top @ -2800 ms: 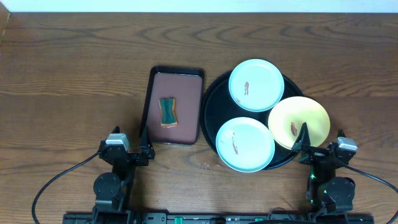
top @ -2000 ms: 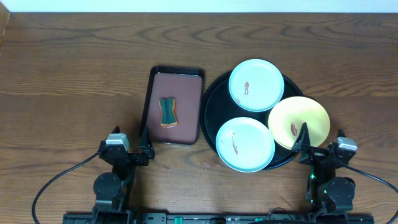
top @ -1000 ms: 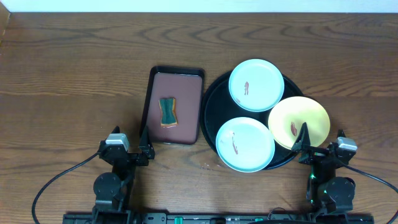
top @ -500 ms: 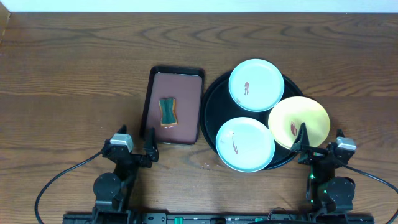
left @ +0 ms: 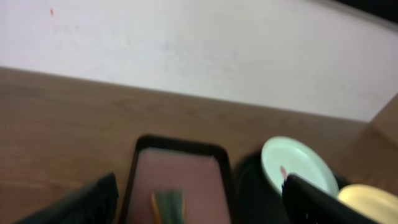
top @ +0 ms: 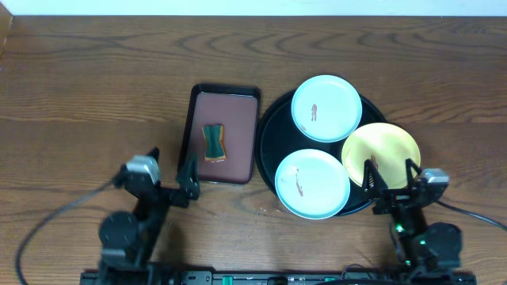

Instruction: Clean dirty plates on tray and stack at the side

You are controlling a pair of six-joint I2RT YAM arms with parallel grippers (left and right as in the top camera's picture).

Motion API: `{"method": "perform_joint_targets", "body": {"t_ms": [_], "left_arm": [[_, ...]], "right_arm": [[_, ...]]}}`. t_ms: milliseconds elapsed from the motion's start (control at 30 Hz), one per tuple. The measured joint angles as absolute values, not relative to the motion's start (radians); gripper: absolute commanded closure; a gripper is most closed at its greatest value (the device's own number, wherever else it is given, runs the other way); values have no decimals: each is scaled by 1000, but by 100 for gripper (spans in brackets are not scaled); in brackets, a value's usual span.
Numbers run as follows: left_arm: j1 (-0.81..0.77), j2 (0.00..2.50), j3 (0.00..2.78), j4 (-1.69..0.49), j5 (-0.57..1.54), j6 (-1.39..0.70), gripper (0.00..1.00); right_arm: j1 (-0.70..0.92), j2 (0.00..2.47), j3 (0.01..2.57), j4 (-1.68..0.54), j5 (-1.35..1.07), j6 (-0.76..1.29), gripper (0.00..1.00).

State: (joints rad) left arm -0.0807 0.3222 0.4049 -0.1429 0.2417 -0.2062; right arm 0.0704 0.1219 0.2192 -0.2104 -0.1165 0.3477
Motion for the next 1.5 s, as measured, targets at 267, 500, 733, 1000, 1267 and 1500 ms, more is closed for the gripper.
{"method": "perform_joint_targets", "body": {"t_ms": [267, 500, 733, 1000, 1267, 1500], "left_arm": [[-81, 915, 1005, -617, 341, -176, 14], [-81, 1255, 1272, -813, 369, -167, 15], [-81, 1387, 1276, -850, 395, -206, 14], [-108, 1455, 1273, -870, 373, -253, 19], [-295, 1684, 1209, -825, 145, -266, 34], [-316, 1872, 1205, -751, 26, -368, 64]], "right_arm": [[70, 624, 870, -602, -161, 321, 1], [70, 1118, 1391, -965, -206, 218, 1], [70, 1393, 1537, -980, -309, 134, 1], [70, 1500, 1537, -988, -387, 117, 15], [70, 1573, 1537, -1006, -398, 109, 26], [70, 1575, 1537, -1021, -402, 109, 26]]}}
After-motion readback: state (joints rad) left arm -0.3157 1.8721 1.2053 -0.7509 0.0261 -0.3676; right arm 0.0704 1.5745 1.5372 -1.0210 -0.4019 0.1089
